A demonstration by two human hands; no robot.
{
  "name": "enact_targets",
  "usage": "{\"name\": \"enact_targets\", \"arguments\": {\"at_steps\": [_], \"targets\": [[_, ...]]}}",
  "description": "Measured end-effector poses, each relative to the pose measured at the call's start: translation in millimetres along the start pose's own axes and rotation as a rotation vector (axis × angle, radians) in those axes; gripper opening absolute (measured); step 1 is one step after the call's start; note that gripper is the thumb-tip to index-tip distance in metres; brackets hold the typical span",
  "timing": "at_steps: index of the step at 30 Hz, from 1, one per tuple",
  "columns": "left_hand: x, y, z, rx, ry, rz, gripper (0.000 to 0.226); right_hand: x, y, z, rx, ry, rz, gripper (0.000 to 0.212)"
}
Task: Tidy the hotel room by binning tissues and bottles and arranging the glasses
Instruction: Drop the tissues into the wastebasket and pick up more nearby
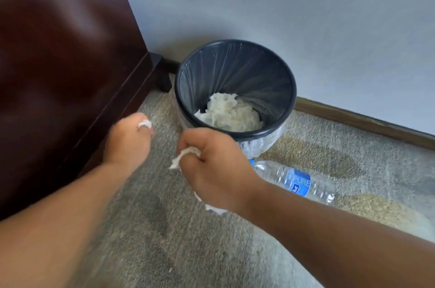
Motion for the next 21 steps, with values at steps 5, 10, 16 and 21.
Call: {"name": "enact_targets", "arguments": {"at_steps": [5, 10, 16, 21], "targets": [[45, -38, 52, -0.097, 0.060, 0.082, 0.019, 47, -24, -29, 0.047, 0.027, 0.088, 0.023], [70, -37, 106, -0.072, 0.083, 0.071, 0.016, 82, -34, -48, 0.020, 0.112, 0.108, 0.015], [92, -40, 194, -0.122, 0.166, 0.051, 0.018, 147, -48, -89, 0.063, 0.199, 0.124, 0.019], [91, -37, 236, -0.162, 0.205, 0.060, 0.023, 178, -49, -94, 0.066, 0.241, 0.129, 0.017]]}}
Point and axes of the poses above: each hand's wrist, its own y-axis away from the middle knuckle, its own x-axis out of the back of the hand, z = x × y, the point moved 2 cm from there along -y, towards the middle knuckle, and after that the axes turned 10 degrees about y, right-handed, at the moved point
